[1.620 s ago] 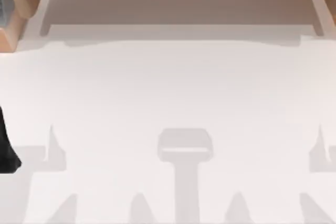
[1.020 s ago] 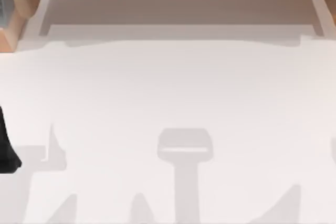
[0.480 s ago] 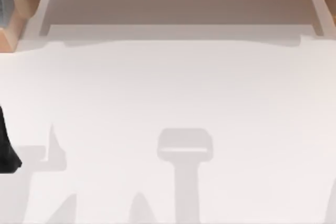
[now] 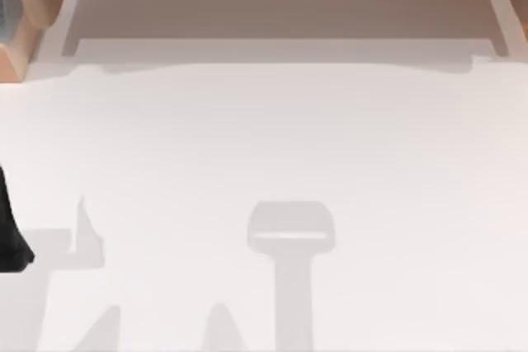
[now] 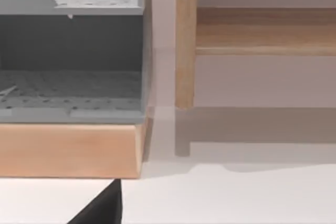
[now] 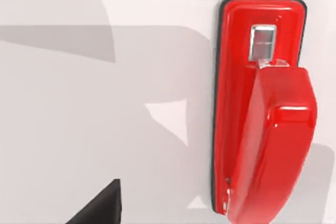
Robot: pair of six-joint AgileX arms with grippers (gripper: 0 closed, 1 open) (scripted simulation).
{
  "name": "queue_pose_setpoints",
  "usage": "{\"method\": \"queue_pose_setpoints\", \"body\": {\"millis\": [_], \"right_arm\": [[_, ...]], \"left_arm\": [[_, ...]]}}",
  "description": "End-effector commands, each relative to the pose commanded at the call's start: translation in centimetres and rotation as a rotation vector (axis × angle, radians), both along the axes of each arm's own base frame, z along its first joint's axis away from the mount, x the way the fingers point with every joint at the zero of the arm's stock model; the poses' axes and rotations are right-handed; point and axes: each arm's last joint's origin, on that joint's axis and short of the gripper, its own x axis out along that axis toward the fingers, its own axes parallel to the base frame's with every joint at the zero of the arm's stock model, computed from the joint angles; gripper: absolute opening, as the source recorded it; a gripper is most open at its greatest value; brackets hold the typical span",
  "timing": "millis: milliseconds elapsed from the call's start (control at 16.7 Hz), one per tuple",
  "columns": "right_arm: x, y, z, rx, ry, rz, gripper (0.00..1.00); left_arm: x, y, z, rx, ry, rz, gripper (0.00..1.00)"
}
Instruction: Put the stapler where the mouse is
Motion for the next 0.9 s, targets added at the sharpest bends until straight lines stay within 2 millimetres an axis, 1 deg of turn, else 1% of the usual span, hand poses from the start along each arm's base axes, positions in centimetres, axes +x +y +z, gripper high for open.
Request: {"method": "queue_pose_setpoints", "body": {"millis": [360,480,720,780,900], "right_arm": [[0.0,0.1,-0.2,0.002,0.002,0.001,1.0],[0.0,0.0,-1.2,0.007,0.004,-0.001,1.0],[0.1,-0.1,-4.3,-0.004,-0.003,-0.001,1.0],[0.0,-0.1,-4.8,0.0,0.0,-0.001,1.0],[0.0,0.0,-5.0,0.002,0.001,-0.001,1.0]], "left_arm": [[0.0,0.0,0.0,0.0,0.0,0.0,1.0],[0.0,0.0,0.0,0.0,0.0,0.0,1.0],[0.0,0.0,0.0,0.0,0.0,0.0,1.0],[0.0,0.0,0.0,0.0,0.0,0.0,1.0],[0.0,0.0,0.0,0.0,0.0,0.0,1.0]]}}
